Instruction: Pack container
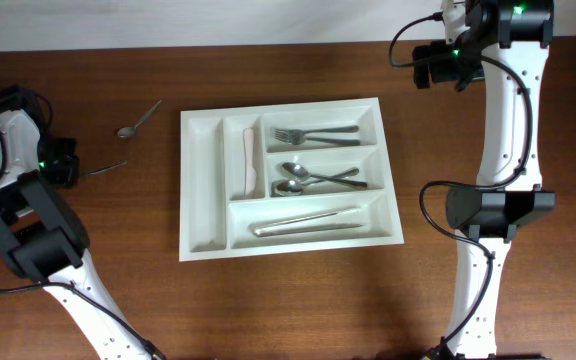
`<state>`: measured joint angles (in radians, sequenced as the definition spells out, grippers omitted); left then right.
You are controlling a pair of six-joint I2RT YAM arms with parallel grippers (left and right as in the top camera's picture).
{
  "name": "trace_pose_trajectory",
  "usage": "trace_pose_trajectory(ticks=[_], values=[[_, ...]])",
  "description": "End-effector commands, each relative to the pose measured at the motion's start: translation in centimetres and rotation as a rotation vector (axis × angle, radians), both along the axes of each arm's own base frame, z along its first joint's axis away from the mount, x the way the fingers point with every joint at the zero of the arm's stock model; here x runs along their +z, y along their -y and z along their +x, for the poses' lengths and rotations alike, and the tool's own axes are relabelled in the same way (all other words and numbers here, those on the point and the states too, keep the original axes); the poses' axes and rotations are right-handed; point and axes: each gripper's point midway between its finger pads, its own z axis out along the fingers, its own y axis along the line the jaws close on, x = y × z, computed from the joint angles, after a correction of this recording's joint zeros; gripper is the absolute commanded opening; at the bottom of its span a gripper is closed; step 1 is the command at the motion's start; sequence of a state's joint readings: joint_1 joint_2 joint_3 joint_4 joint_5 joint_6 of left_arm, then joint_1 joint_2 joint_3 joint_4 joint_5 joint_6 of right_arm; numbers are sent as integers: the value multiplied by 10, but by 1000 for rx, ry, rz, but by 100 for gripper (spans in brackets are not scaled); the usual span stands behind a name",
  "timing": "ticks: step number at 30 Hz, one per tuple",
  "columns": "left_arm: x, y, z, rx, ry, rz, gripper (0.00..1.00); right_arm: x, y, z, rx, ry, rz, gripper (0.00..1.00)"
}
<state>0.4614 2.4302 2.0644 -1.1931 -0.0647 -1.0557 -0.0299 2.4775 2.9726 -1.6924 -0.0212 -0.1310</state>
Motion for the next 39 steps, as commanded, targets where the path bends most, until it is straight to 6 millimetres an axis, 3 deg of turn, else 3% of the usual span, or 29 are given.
trace_pose_trajectory(ticks=[1, 2, 3, 4, 6, 9, 25, 28, 32, 39], values=[[-6, -1, -3, -6, -20, 4, 2, 18, -4, -4, 6, 36, 8, 99], [-6, -1, -2, -7, -15, 3, 2, 18, -4, -4, 6, 36, 8, 99], [-6, 0, -1, -6, -11, 0, 16, 18, -4, -4, 6, 36, 8, 99], [-6, 0, 0, -6, -8, -3, 35, 18, -4, -4, 6, 35, 8, 99], [-6, 2, 1, -7, -2, -15, 59, 18, -4, -4, 6, 36, 8, 99], [-6, 3, 1, -7, 0, -19, 66, 18, -4, -4, 6, 36, 8, 99], [-5, -10, 15, -51, 49, 44, 64, 18, -4, -4, 6, 36, 8, 99], [-5, -11, 16, -51, 51, 46, 57, 18, -4, -4, 6, 36, 8, 99], [-5, -11, 16, -51, 52, 46, 37, 18, -3, -4, 6, 35, 8, 99], [-5, -11, 16, -52, 52, 46, 33, 18, -4, -4, 6, 36, 8, 99]])
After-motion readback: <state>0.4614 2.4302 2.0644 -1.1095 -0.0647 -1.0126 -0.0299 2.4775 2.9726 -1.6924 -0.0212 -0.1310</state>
